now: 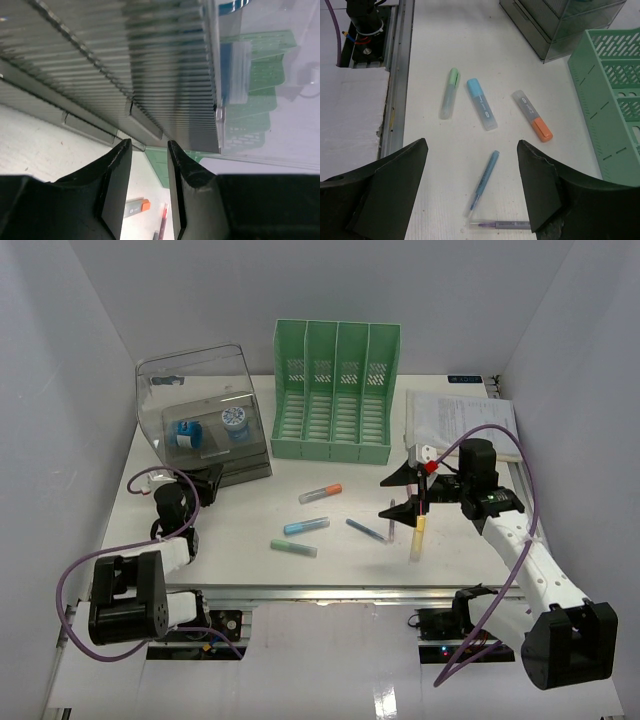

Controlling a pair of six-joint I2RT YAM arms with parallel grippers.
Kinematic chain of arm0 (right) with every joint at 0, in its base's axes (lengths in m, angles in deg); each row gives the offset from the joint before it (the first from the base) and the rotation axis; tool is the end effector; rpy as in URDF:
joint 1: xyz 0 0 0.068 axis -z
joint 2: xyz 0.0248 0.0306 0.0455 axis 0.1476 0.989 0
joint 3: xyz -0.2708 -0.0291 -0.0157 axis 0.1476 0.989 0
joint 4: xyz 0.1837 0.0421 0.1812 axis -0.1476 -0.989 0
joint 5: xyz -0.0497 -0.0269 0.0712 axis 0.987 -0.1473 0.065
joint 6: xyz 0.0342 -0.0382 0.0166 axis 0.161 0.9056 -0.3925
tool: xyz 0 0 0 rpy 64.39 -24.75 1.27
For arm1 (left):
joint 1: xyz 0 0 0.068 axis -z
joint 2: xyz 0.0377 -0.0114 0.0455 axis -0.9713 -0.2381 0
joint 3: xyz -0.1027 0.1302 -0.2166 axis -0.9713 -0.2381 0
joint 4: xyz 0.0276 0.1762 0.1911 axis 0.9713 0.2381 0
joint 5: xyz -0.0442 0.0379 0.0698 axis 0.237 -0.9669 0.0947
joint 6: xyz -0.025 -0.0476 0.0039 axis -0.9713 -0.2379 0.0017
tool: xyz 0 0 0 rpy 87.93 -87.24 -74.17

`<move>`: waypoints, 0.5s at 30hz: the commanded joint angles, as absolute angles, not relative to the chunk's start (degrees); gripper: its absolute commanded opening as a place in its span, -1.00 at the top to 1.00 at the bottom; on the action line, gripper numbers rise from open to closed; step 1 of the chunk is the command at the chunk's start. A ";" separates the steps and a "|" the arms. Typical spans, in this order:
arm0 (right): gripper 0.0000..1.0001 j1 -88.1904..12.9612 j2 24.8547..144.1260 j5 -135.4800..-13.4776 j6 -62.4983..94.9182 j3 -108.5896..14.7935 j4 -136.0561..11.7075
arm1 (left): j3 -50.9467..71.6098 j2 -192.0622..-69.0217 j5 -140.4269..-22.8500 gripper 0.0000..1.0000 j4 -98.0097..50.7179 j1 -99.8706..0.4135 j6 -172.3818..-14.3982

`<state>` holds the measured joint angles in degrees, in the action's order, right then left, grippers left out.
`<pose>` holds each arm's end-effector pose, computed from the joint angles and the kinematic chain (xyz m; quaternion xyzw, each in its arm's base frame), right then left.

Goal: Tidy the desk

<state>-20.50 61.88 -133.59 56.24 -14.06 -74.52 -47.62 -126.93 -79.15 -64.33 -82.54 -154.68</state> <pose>0.1999 0.0760 0.2880 -0.5353 0.5549 0.3866 0.5060 0.2243 0.0181 0.1619 -0.4586 0.6442 -0.3954 0.4672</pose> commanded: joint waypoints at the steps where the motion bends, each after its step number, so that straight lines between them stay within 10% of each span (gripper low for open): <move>1: -0.58 -18.84 60.90 -137.68 56.31 -12.97 -71.24 | -44.45 -129.25 -80.88 0.17 -68.41 -82.91 -154.71; 15: -0.58 -16.62 59.88 -140.18 56.07 -12.31 -71.16 | -43.03 -134.90 -80.89 0.74 -71.38 -82.91 -155.86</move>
<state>-17.40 60.77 -137.80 56.26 -12.61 -72.97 -44.74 -133.95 -79.97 -67.91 -82.53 -156.22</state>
